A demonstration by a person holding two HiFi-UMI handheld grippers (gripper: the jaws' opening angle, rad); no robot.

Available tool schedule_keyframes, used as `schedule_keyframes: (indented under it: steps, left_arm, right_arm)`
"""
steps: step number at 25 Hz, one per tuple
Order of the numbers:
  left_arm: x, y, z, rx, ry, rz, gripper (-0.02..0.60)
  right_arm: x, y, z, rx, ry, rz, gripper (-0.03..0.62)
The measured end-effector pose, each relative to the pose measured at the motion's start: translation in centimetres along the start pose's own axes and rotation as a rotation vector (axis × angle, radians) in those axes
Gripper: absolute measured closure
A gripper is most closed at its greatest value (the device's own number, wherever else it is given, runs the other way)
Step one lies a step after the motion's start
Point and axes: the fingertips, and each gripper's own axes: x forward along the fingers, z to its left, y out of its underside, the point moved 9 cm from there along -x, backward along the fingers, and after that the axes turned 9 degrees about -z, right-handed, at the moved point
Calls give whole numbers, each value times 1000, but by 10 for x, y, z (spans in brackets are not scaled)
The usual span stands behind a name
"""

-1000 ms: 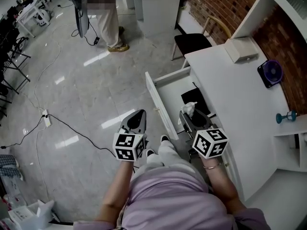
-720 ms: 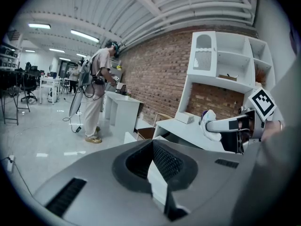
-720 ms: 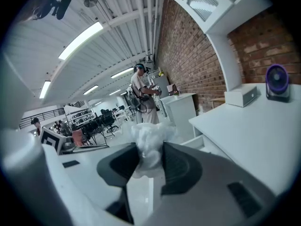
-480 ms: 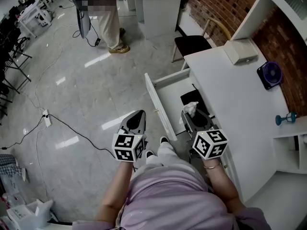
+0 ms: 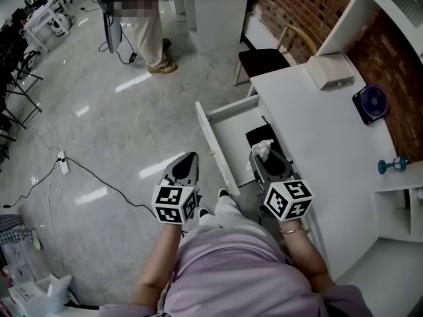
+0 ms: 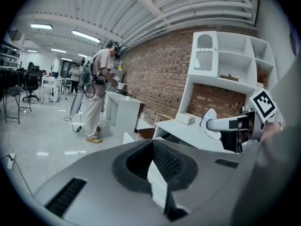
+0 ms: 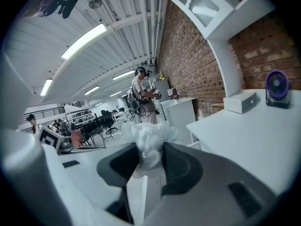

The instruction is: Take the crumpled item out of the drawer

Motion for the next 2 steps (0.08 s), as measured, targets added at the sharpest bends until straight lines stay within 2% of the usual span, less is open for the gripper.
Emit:
schedule_keyframes:
  steps: [2]
  left_arm:
    - [2,-1,-1,-1,-1,-1,580]
  right_arm:
    - [0,-2,-2,-5,7,-6,443]
